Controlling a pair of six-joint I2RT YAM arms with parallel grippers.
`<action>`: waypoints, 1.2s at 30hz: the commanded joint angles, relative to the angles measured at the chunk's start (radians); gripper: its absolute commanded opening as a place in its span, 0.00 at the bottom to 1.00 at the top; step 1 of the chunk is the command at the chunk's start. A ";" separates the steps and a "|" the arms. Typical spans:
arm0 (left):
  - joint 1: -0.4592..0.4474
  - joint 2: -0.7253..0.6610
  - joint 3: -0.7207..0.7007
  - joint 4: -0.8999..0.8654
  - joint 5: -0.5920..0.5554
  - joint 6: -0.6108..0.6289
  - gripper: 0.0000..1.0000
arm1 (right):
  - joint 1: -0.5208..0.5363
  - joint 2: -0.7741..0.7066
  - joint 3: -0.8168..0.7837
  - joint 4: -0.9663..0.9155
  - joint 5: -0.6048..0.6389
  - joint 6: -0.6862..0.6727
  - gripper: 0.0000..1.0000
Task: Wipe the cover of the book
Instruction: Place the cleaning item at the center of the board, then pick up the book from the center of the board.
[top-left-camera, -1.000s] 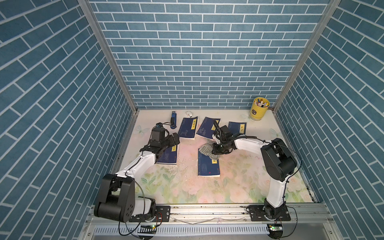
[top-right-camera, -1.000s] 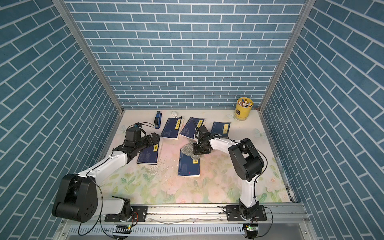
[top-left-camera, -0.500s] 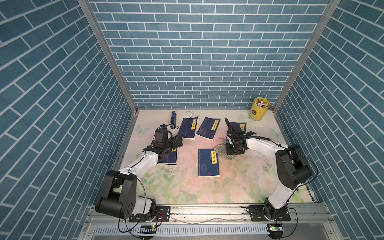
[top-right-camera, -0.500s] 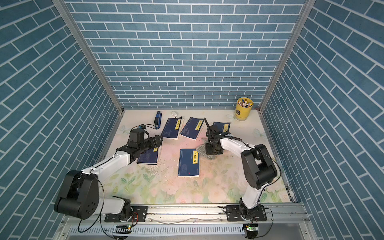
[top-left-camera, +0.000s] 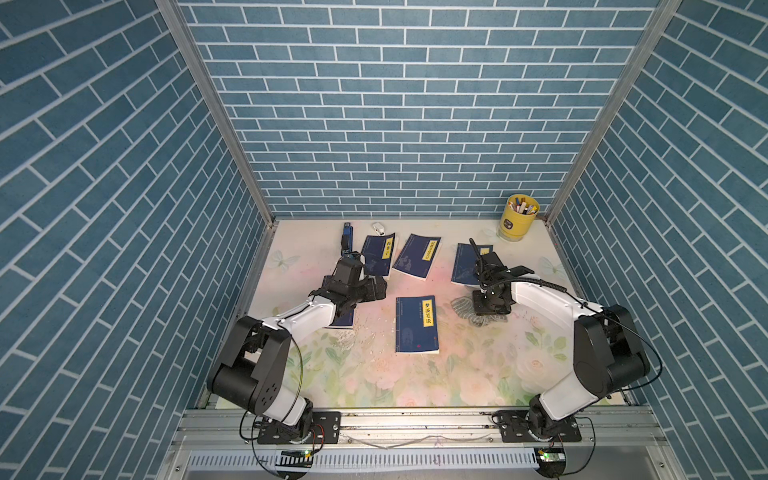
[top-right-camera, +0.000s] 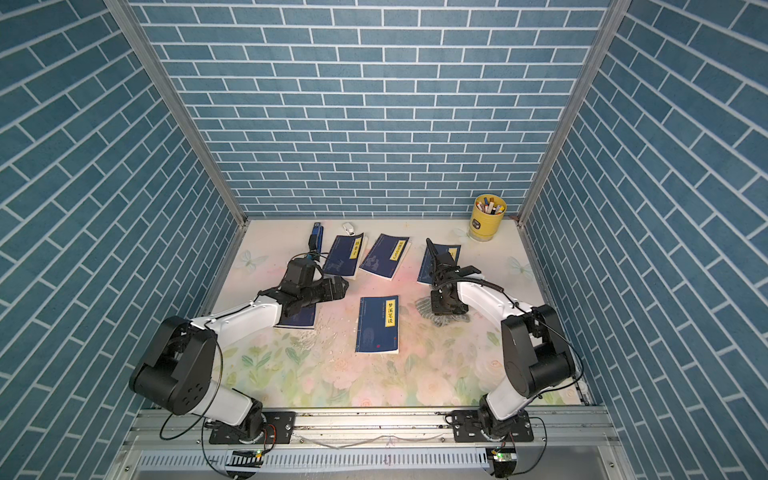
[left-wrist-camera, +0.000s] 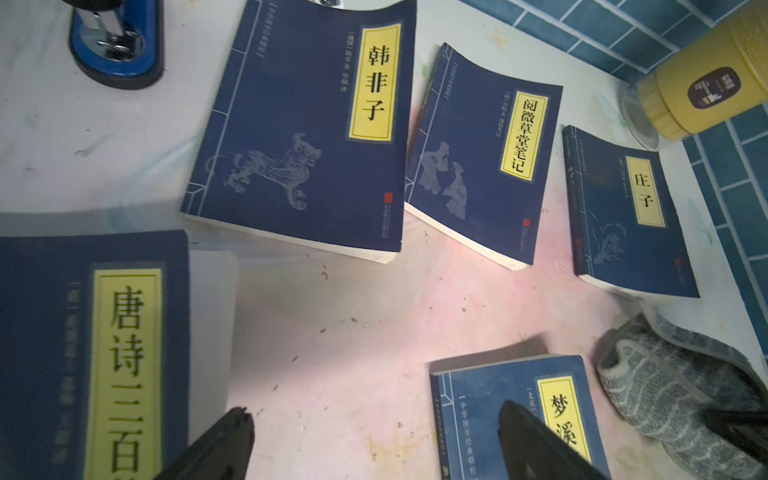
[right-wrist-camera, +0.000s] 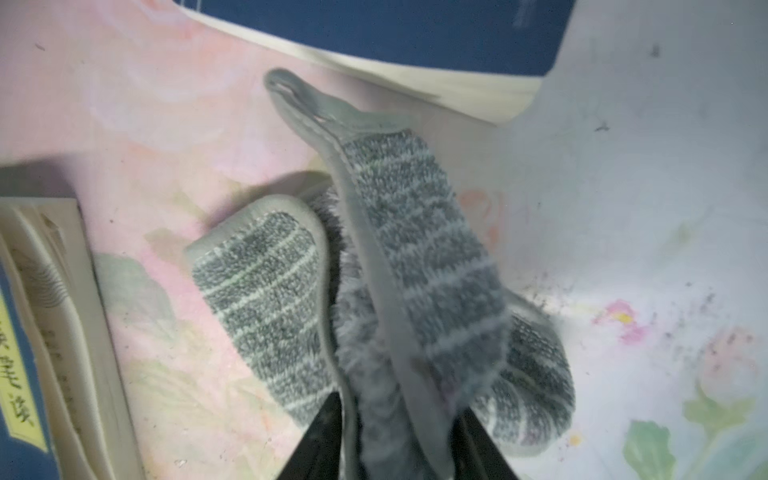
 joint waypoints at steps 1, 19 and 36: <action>-0.034 0.005 -0.018 0.010 -0.004 -0.017 0.96 | 0.037 -0.045 0.064 -0.083 0.065 -0.013 0.45; -0.187 0.026 -0.197 0.170 0.039 -0.158 0.93 | 0.283 0.033 0.020 0.186 -0.111 0.123 0.45; -0.214 0.040 -0.304 0.326 0.180 -0.290 0.79 | 0.343 0.142 -0.101 0.313 -0.197 0.225 0.27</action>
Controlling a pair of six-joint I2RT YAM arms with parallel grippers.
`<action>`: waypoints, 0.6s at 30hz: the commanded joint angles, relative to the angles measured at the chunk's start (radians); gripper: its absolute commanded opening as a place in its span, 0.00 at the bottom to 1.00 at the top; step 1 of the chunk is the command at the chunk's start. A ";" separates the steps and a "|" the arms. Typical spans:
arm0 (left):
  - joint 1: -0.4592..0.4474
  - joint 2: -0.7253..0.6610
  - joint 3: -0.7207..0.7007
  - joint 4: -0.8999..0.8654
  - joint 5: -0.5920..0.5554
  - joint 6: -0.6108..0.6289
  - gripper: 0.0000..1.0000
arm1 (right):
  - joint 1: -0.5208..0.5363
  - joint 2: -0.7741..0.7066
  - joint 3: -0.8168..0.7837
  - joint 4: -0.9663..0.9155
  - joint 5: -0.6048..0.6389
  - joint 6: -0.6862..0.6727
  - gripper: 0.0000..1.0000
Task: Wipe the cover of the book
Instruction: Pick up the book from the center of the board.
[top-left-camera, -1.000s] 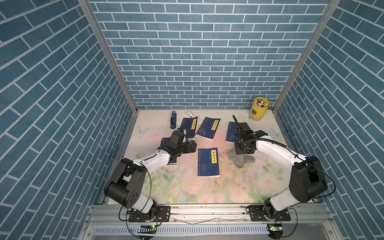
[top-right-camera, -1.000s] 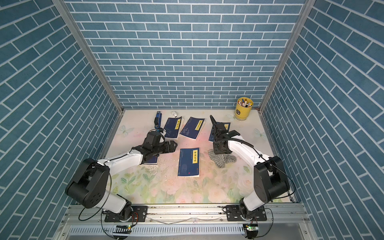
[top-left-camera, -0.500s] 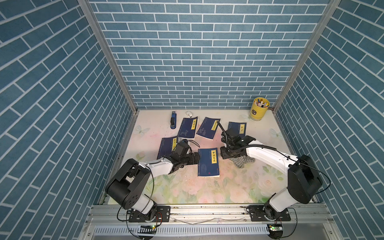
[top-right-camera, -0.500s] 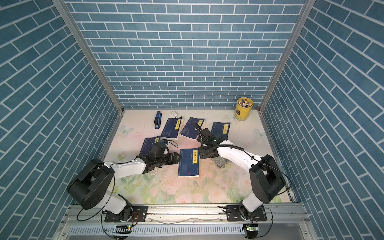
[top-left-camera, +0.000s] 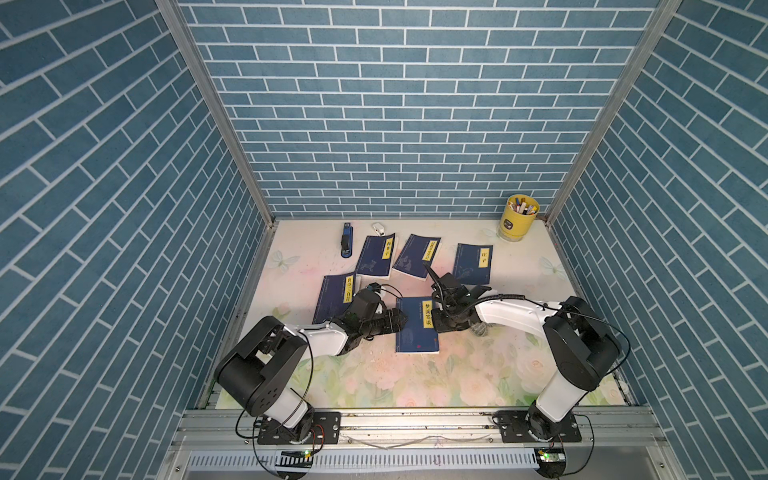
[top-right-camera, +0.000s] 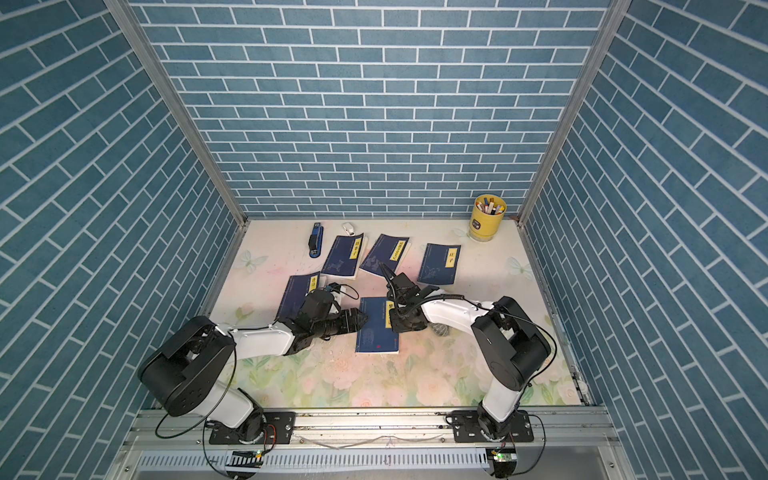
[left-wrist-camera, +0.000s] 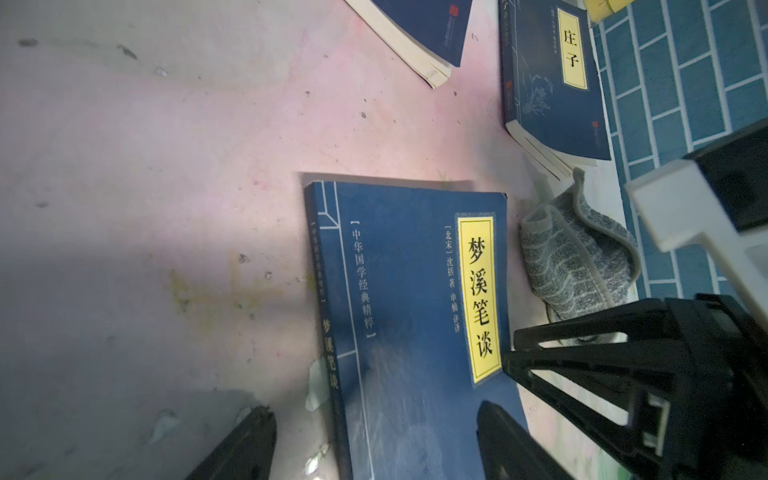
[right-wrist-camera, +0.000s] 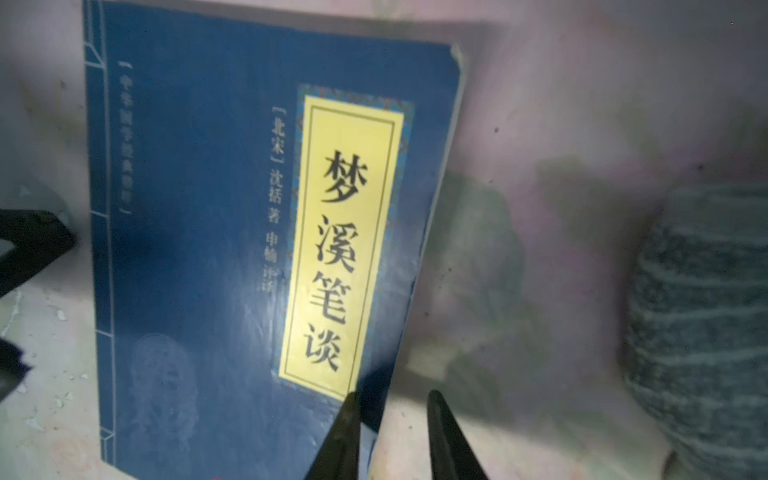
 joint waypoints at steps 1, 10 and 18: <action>-0.012 0.013 -0.045 0.011 0.039 -0.037 0.78 | 0.012 0.021 -0.021 0.020 -0.034 0.049 0.27; -0.019 0.049 -0.091 0.149 0.124 -0.102 0.72 | 0.020 0.068 -0.043 0.061 -0.062 0.065 0.24; -0.018 0.100 -0.085 0.336 0.193 -0.199 0.64 | 0.022 0.083 -0.062 0.118 -0.086 0.089 0.23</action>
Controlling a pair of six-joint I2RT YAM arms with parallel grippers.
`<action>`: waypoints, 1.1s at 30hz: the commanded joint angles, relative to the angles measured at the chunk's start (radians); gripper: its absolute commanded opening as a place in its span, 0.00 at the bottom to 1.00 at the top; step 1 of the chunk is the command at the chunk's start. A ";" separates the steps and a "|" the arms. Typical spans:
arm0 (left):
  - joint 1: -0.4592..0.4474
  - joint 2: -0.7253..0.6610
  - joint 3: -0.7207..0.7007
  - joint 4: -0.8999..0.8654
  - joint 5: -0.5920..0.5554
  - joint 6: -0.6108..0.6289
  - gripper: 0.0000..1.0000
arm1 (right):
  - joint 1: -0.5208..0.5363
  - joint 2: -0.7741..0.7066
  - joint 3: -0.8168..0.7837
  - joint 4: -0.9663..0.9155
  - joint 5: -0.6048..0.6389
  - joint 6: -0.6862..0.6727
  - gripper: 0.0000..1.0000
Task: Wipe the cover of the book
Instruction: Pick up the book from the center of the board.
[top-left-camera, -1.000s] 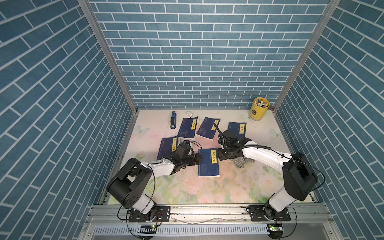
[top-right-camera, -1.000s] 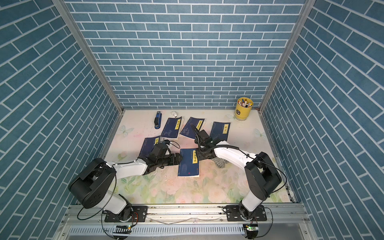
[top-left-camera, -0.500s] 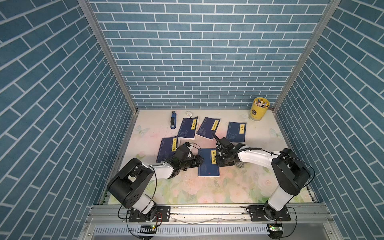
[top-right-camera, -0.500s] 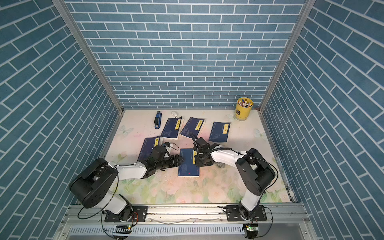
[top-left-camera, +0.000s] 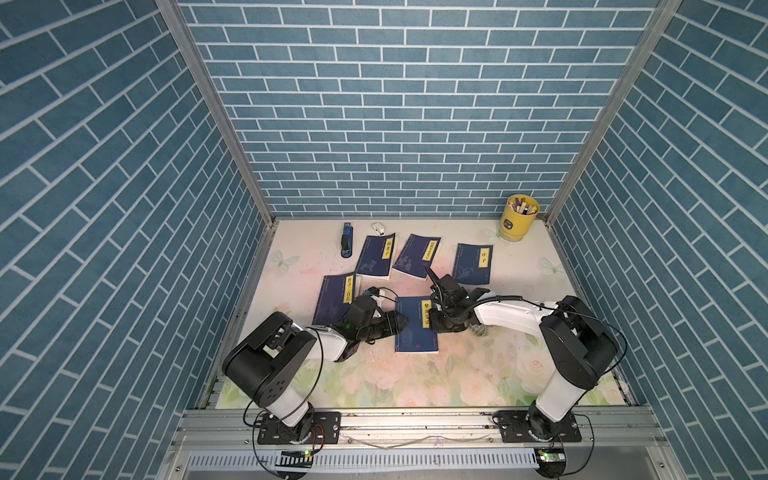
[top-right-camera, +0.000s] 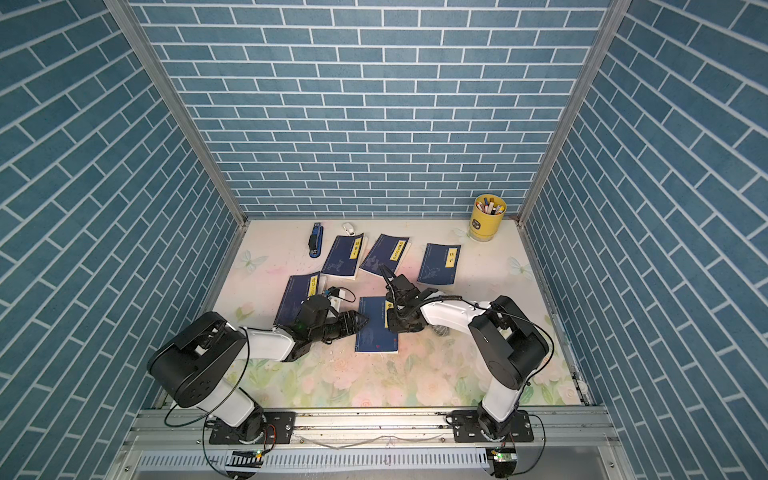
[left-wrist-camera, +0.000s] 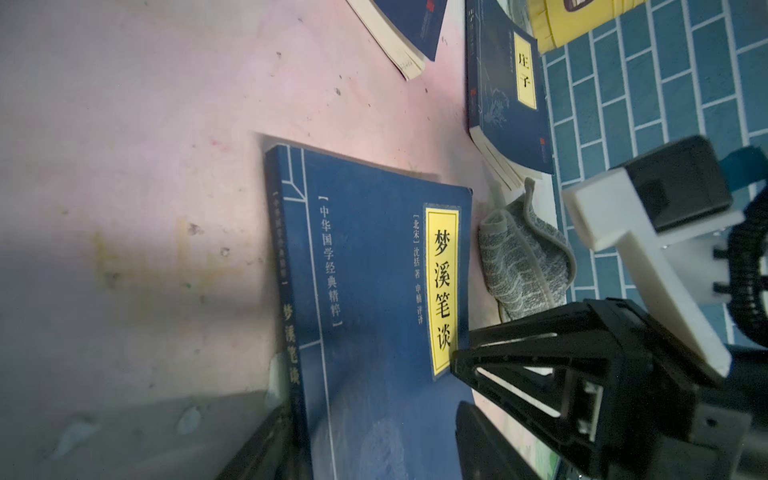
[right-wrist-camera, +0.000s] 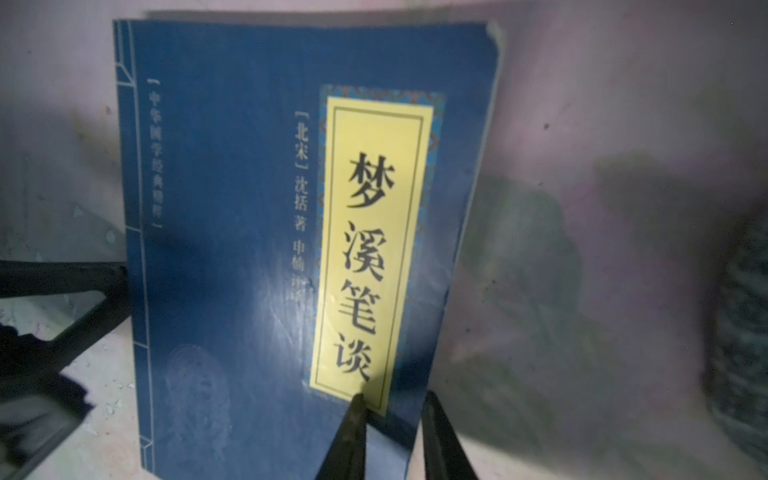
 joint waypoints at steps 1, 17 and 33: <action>-0.022 0.036 -0.004 0.093 0.109 -0.060 0.63 | 0.015 0.070 -0.046 0.043 -0.038 0.031 0.23; 0.010 0.027 0.001 0.172 0.143 -0.093 0.32 | 0.015 0.089 -0.036 0.072 -0.040 0.035 0.22; 0.152 -0.070 0.314 -0.570 0.093 0.323 0.00 | 0.009 0.042 0.066 -0.009 0.030 -0.043 0.37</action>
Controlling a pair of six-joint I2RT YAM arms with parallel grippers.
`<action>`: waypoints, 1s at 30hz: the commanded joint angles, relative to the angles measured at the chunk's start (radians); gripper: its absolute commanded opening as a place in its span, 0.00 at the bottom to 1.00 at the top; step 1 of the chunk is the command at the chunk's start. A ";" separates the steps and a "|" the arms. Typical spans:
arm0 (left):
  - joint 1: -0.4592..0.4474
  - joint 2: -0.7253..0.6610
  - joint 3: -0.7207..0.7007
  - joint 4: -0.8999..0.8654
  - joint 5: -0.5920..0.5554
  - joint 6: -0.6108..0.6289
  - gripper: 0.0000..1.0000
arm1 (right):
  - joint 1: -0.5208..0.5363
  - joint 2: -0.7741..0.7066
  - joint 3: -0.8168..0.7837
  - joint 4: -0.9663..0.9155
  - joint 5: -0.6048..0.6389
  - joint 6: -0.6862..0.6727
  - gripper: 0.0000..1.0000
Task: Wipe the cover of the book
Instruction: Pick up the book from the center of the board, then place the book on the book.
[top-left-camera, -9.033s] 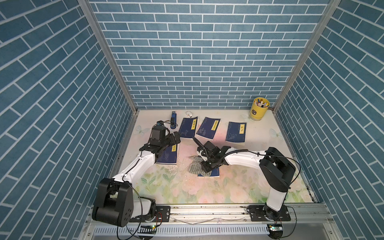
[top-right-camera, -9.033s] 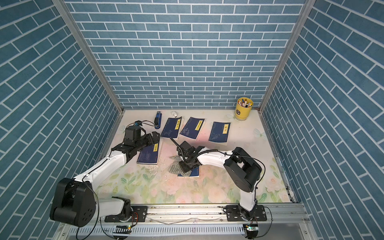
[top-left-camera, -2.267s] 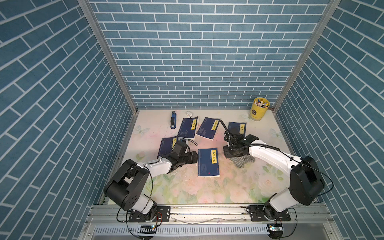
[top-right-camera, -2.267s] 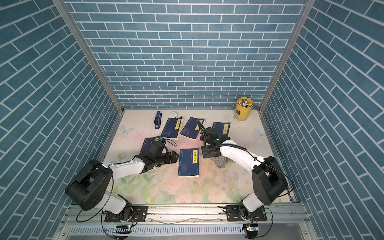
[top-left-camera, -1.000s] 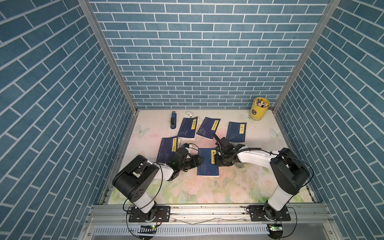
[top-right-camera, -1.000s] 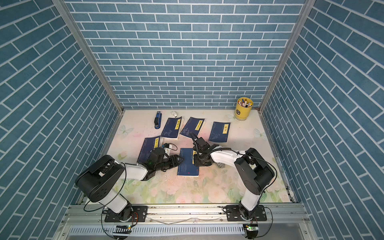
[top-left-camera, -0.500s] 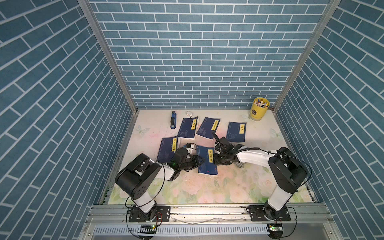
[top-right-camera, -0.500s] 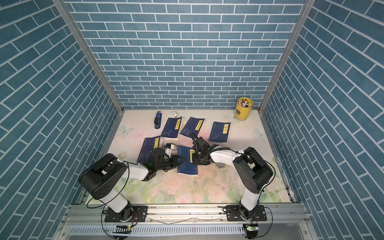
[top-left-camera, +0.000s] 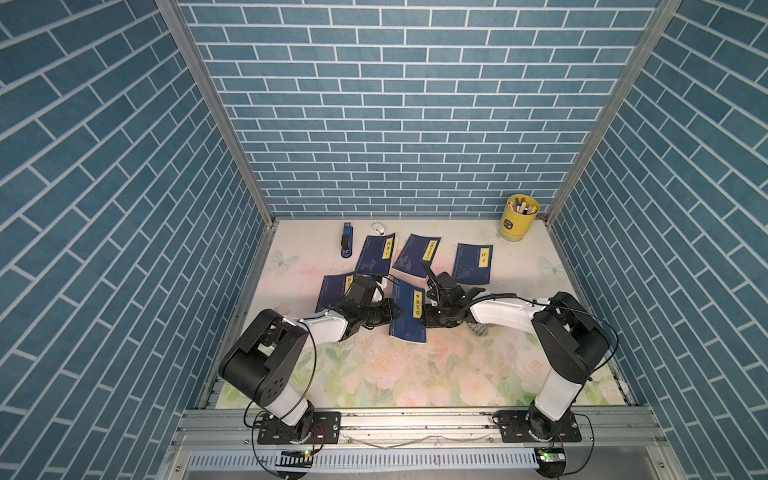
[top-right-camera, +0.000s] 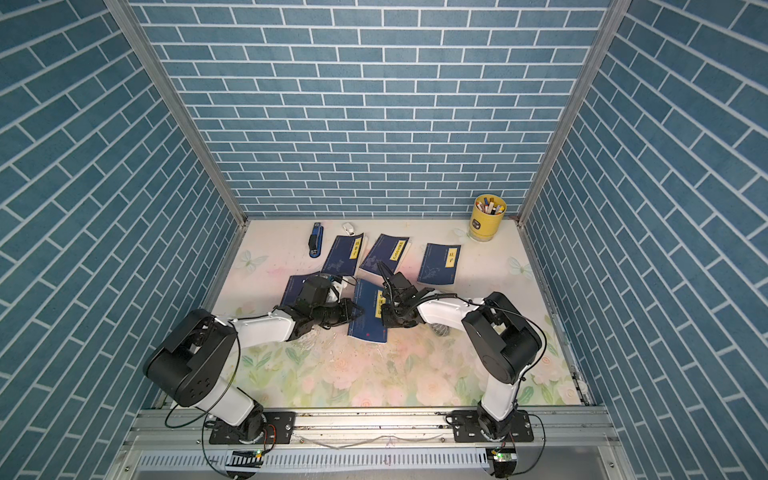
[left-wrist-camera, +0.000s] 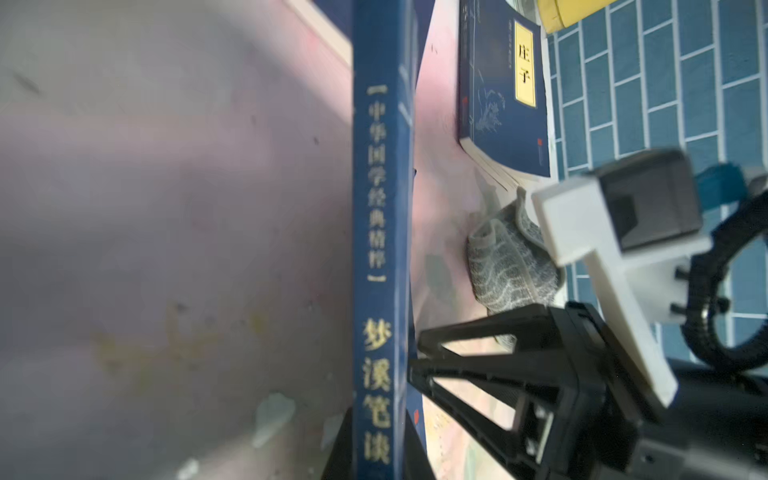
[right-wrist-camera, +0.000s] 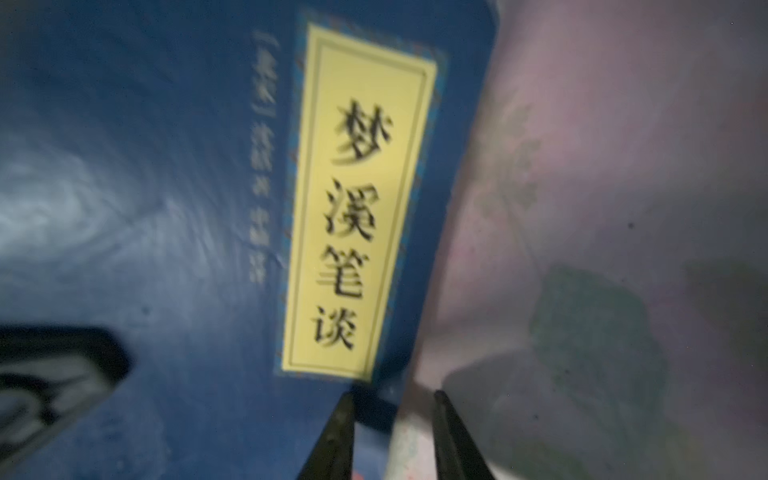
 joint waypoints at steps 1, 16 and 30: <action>0.064 -0.039 0.088 -0.207 0.023 0.174 0.00 | 0.003 -0.015 0.047 -0.118 0.057 -0.054 0.39; 0.458 -0.186 0.299 -0.664 0.207 0.389 0.00 | -0.083 -0.071 0.077 -0.073 0.068 -0.115 0.53; 0.646 -0.238 0.329 -0.809 0.130 0.403 0.00 | -0.101 -0.031 0.091 -0.038 0.004 -0.157 0.53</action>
